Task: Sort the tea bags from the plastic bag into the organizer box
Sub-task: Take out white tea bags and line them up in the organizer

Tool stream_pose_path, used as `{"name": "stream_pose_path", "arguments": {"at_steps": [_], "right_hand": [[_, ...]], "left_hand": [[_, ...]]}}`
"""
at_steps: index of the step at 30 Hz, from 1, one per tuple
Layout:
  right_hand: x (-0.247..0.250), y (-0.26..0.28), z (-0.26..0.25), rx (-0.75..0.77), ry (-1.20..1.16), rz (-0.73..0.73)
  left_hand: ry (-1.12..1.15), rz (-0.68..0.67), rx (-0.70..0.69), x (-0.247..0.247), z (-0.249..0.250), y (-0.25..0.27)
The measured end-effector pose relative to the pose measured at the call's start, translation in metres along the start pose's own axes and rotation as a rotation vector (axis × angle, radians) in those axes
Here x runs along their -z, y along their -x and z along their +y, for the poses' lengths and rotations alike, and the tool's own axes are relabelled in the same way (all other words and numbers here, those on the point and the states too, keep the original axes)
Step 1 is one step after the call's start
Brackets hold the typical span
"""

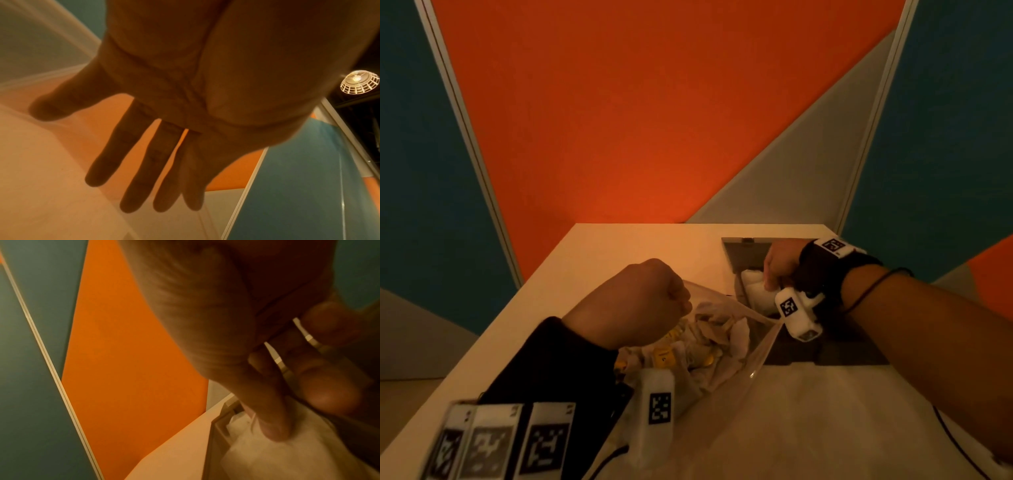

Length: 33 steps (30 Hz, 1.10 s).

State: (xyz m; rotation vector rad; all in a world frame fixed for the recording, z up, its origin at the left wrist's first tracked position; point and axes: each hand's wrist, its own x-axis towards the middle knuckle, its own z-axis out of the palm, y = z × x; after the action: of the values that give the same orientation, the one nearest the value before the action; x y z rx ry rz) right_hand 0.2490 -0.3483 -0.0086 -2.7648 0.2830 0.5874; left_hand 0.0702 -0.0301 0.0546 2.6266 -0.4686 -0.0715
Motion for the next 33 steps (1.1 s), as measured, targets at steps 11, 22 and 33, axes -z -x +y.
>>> {"name": "stream_pose_path", "arguments": {"at_steps": [11, 22, 33], "right_hand": [[-0.009, 0.163, -0.081, 0.343, -0.209, 0.537], [-0.104, 0.220, -0.099, 0.519, 0.332, 0.166], [-0.118, 0.188, -0.103, 0.497, 0.499, 0.159]], "left_hand": [[-0.020, -0.032, -0.002, -0.004, -0.003, -0.002], [-0.201, -0.245, -0.019, -0.029, -0.008, -0.013], [-0.225, -0.220, -0.062, -0.028, -0.013, -0.015]]}}
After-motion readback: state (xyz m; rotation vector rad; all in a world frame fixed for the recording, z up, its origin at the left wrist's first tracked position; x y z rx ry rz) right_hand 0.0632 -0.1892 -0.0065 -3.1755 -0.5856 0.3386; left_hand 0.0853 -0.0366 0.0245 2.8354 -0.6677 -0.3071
